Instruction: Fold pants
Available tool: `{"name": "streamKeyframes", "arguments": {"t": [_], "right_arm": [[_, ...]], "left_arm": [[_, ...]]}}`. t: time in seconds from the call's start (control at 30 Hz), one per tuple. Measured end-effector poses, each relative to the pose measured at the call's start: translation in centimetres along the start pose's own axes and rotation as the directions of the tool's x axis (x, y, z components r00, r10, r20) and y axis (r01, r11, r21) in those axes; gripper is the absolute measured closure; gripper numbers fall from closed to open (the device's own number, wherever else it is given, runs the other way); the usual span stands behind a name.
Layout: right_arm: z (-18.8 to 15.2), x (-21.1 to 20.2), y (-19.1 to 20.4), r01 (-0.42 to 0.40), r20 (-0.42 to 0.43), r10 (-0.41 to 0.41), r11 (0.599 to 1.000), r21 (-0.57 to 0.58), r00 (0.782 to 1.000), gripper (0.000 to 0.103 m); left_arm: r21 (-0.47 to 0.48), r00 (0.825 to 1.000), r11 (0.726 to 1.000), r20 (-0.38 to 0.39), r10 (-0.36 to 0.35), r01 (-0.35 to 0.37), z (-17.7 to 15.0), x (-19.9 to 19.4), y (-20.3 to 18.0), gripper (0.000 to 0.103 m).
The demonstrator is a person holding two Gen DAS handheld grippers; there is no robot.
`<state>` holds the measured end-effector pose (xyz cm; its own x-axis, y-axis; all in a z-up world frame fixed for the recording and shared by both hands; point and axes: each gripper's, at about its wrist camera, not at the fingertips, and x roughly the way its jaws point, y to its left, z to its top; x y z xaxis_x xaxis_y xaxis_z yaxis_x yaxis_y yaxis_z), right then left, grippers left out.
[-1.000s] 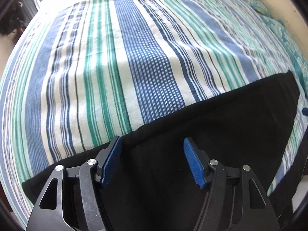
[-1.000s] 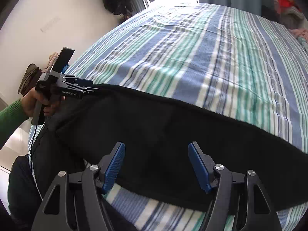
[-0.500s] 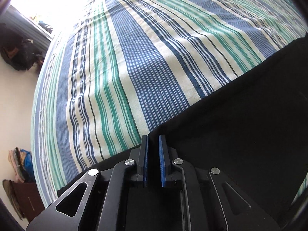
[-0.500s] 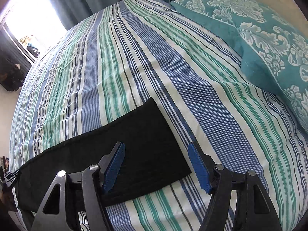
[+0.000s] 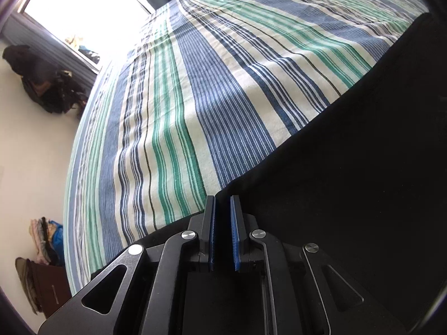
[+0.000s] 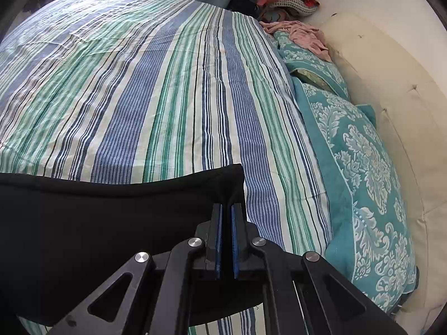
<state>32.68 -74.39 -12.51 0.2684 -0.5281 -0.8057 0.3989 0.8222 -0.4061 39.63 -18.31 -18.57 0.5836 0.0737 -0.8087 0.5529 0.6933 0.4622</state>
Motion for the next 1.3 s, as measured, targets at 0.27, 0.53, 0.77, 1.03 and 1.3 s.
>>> {"name": "streamKeyframes", "arguments": {"t": [0.27, 0.53, 0.77, 1.03, 1.3], "right_arm": [[-6.6, 1.7, -0.5, -0.027, -0.044, 0.036, 0.982, 0.186, 0.998, 0.017], [-20.6, -14.2, -3.3, -0.439, 0.244, 0.369, 0.816, 0.376, 0.897, 0.003], [-38.0, -11.4, -5.2, -0.245, -0.072, 0.35, 0.774, 0.585, 0.934, 0.001], [-38.8, -19.1, -3.1, -0.38, 0.138, 0.369, 0.735, 0.562, 0.919, 0.004], [-41.3, -18.7, 6.0, -0.256, -0.04, 0.285, 0.908, 0.331, 0.958, 0.005]], "left_arm": [[-0.181, 0.996, 0.981, 0.071, -0.053, 0.065, -2.1, -4.7, 2.9, 0.061], [-0.333, 0.975, 0.919, 0.141, -0.173, 0.211, -13.3, -13.7, 3.7, 0.036], [-0.432, 0.973, 0.882, -0.042, -0.229, 0.189, -23.1, -13.2, -1.0, 0.024], [-0.595, 0.97, 0.777, 0.024, -0.241, 0.208, -26.9, -16.3, -0.6, 0.022], [-0.554, 0.984, 0.824, -0.042, -0.175, 0.123, -28.2, -15.6, -0.9, 0.013]]}}
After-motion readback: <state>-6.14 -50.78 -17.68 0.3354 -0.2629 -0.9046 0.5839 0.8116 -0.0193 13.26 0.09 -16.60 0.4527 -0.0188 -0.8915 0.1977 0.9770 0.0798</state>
